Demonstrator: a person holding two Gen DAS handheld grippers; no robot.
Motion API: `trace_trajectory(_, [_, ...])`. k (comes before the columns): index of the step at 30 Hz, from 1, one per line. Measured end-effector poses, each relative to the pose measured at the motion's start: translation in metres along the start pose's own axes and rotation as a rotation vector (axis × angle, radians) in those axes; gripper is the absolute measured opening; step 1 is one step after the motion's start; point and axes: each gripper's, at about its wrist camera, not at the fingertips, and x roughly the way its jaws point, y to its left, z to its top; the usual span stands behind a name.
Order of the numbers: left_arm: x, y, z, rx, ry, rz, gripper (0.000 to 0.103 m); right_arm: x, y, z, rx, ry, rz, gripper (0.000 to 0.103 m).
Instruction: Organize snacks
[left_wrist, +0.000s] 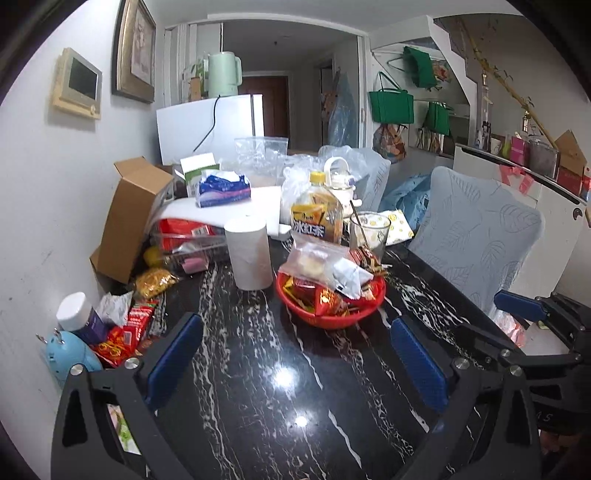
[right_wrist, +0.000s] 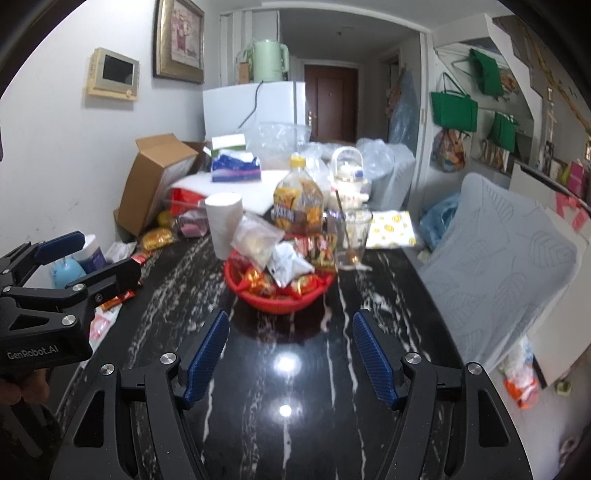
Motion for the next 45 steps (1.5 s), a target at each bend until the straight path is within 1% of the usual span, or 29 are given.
trace_trajectory(5, [0.007, -0.002, -0.006, 0.005, 0.028, 0.006, 0.103, 0.01, -0.006, -0.008, 0.013, 0.039, 0.0, 0.07])
trace_trajectory(19, [0.017, -0.005, -0.012, -0.009, 0.07, -0.008, 0.103, 0.02, -0.01, -0.014, 0.014, 0.075, 0.008, 0.07])
trace_trajectory(29, [0.015, -0.008, -0.014, -0.013, 0.08, -0.029, 0.103, 0.021, -0.012, -0.015, 0.013, 0.083, 0.006, 0.07])
trace_trajectory(37, [0.015, -0.011, -0.015, -0.006, 0.07, -0.023, 0.103, 0.023, -0.013, -0.016, 0.013, 0.089, 0.001, 0.07])
trace_trajectory(42, [0.017, -0.011, -0.015, -0.013, 0.08, -0.027, 0.103, 0.025, -0.015, -0.017, 0.012, 0.095, 0.003, 0.07])
trace_trajectory(45, [0.019, -0.011, -0.016, -0.011, 0.09, -0.013, 0.103, 0.025, -0.016, -0.018, 0.012, 0.096, 0.004, 0.07])
